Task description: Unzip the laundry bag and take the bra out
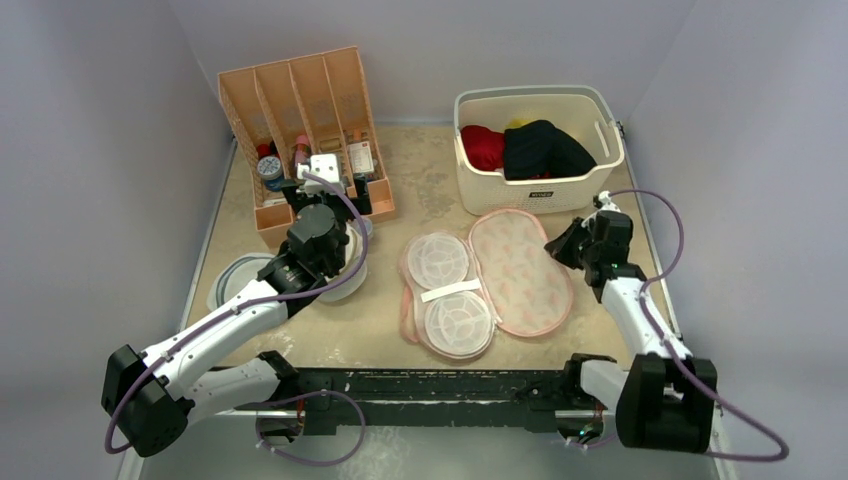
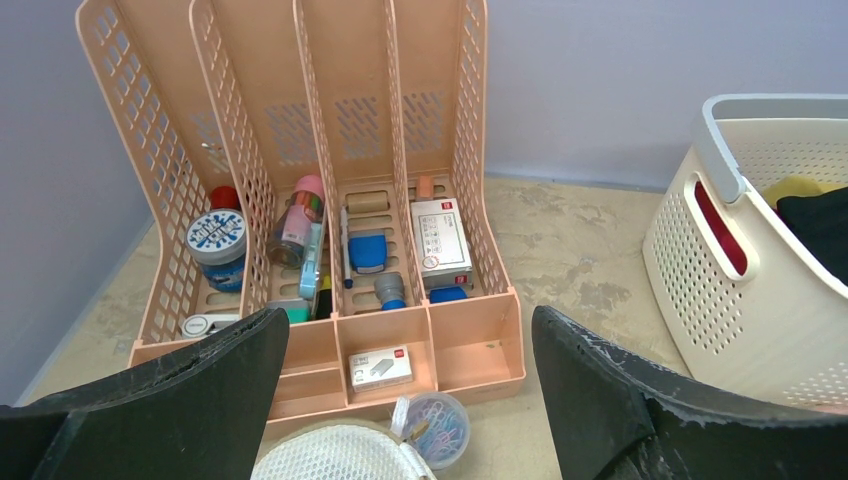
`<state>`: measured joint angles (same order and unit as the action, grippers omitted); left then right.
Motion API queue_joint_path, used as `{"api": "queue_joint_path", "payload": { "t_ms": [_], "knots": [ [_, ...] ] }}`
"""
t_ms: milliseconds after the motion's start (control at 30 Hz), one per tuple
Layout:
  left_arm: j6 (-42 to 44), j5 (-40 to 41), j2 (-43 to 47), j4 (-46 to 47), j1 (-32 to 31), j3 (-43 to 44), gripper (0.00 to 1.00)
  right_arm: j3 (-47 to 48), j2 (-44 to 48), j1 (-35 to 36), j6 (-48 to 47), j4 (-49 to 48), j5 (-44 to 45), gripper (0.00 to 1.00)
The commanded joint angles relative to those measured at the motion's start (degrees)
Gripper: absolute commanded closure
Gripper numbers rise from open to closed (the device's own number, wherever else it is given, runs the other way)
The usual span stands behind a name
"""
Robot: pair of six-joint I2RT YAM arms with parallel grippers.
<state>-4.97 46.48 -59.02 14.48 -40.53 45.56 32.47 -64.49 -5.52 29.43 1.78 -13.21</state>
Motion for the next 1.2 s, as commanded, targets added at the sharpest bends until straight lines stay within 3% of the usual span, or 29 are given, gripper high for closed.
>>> {"api": "queue_joint_path", "payload": {
  "t_ms": [0, 267, 500, 833, 1167],
  "knots": [
    [-0.9, -0.4, 0.1, 1.1, 0.2, 2.9, 0.09, 1.1, 6.7, 0.3, 2.2, 3.0, 0.6, 1.00],
    [-1.0, -0.2, 0.2, 1.0, 0.2, 2.9, 0.09, 3.0, 15.2, 0.2, 3.2, 6.0, 8.3, 1.00],
    [-1.0, -0.2, 0.7, 1.0, 0.2, 2.9, 0.09, 10.0, 15.2, 0.3, -1.7, 9.1, 12.0, 1.00],
    [-1.1, -0.5, 0.8, 0.7, 0.2, 3.2, 0.09, 14.6, 8.3, 1.1, -7.9, 11.5, -2.7, 1.00],
    [-1.4, -0.7, 0.5, 0.4, 0.2, 3.4, 0.09, 12.6, 8.0, 11.8, -0.5, 10.4, -0.6, 1.00]
  ]
}}
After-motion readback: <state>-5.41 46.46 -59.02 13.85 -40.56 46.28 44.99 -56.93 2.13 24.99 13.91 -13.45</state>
